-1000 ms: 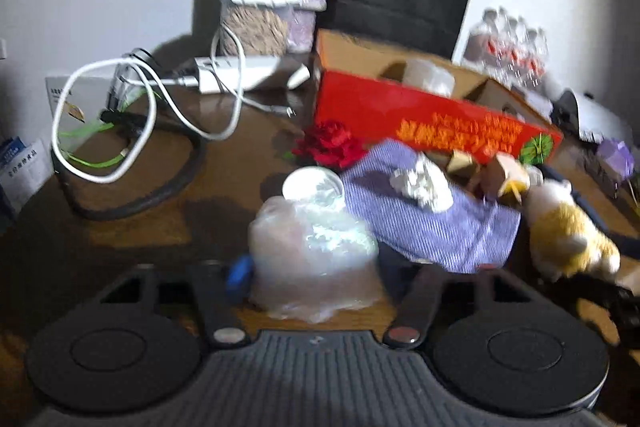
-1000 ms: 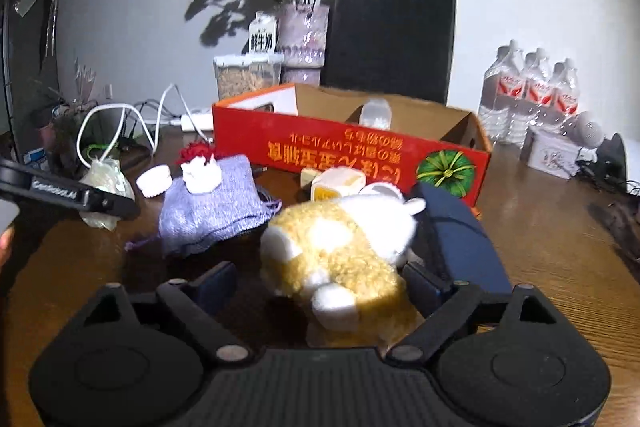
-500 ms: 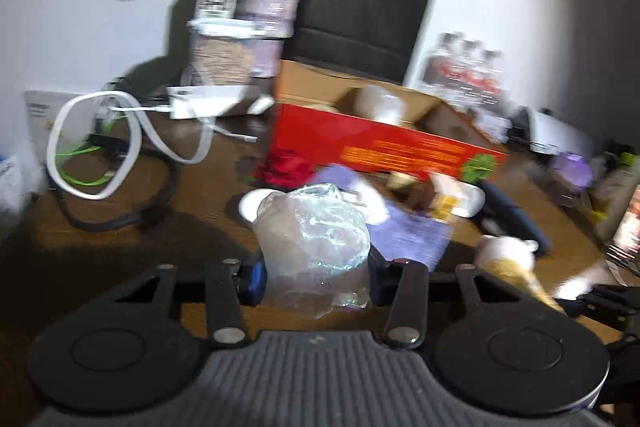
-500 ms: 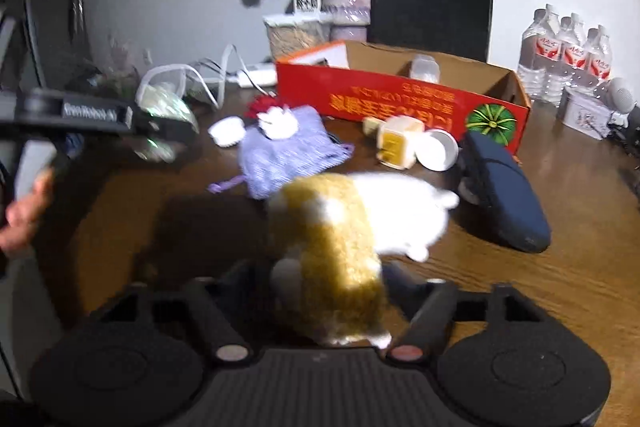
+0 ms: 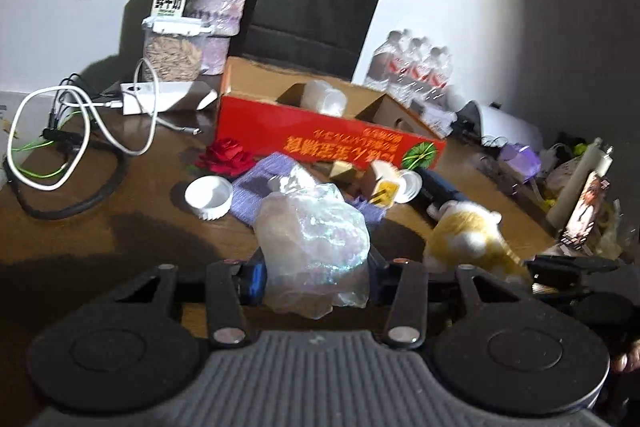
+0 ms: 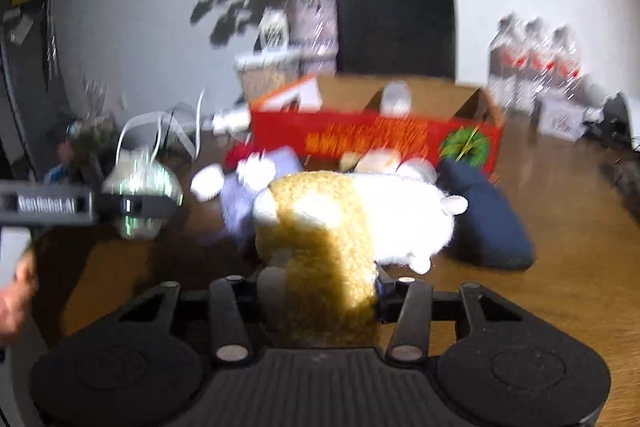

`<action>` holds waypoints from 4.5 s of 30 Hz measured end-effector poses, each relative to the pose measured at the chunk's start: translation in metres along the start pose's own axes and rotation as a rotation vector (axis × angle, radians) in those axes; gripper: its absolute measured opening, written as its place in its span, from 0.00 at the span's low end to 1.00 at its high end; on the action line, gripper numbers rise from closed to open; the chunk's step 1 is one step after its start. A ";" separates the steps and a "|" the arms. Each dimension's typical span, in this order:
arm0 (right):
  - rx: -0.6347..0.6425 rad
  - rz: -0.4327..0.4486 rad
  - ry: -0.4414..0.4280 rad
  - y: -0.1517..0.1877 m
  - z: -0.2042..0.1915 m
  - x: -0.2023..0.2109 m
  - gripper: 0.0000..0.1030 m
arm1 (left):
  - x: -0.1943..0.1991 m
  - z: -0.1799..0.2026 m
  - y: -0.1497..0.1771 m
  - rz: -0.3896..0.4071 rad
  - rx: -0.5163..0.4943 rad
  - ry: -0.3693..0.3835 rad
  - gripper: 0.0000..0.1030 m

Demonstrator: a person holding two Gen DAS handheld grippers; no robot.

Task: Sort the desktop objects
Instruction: 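Grasp the clear plastic bag with the left tool while the right tool grasps the plush toy, then lower the plastic bag and plush toy into the cardboard box and release both, then withdraw both tools from the box back over the table, then grasp the small white item with the left tool while the right tool grasps the dark blue case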

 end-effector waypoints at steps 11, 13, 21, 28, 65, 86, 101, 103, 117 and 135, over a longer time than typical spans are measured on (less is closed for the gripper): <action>-0.034 0.154 0.081 -0.129 0.045 -0.013 0.44 | -0.033 -0.025 -0.108 0.112 -0.086 -0.024 0.44; -0.033 0.158 0.108 -0.163 0.054 -0.036 0.45 | -0.050 -0.031 -0.141 0.125 -0.125 -0.023 0.45; -0.033 0.066 0.359 -0.267 0.095 -0.194 0.45 | -0.186 -0.071 -0.237 0.015 -0.130 -0.048 0.45; 0.016 -0.107 0.417 -0.251 0.105 -0.277 0.45 | -0.271 -0.096 -0.238 -0.124 -0.139 -0.096 0.45; 0.028 -0.036 0.169 -0.214 0.055 -0.146 0.86 | -0.162 -0.065 -0.228 -0.049 -0.124 -0.132 1.00; 0.038 0.075 0.104 0.011 0.050 -0.011 0.96 | -0.042 0.030 0.014 -0.007 -0.114 -0.134 1.00; 0.069 0.089 0.149 -0.031 0.062 -0.033 0.94 | -0.059 -0.003 -0.009 0.009 -0.098 -0.180 1.00; 0.074 0.067 0.154 -0.041 0.068 -0.045 0.90 | -0.065 -0.010 -0.021 0.033 -0.087 -0.162 1.00; -0.078 -0.161 0.061 -0.073 0.138 -0.116 0.74 | -0.127 -0.004 -0.038 -0.042 -0.146 -0.087 0.26; -0.103 -0.111 -0.019 -0.074 0.111 -0.063 0.58 | -0.069 0.012 -0.046 0.020 -0.112 -0.101 0.22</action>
Point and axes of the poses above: each gripper's, at about its wrist camera, not at the fingertips, and x roughly against the way its jaws point, z to its right, y to its underside, the point moved 10 cm from there along -x, roughly the way its jaws point, and after that the axes turned 11 degrees about -x, right-handed, at the moved point
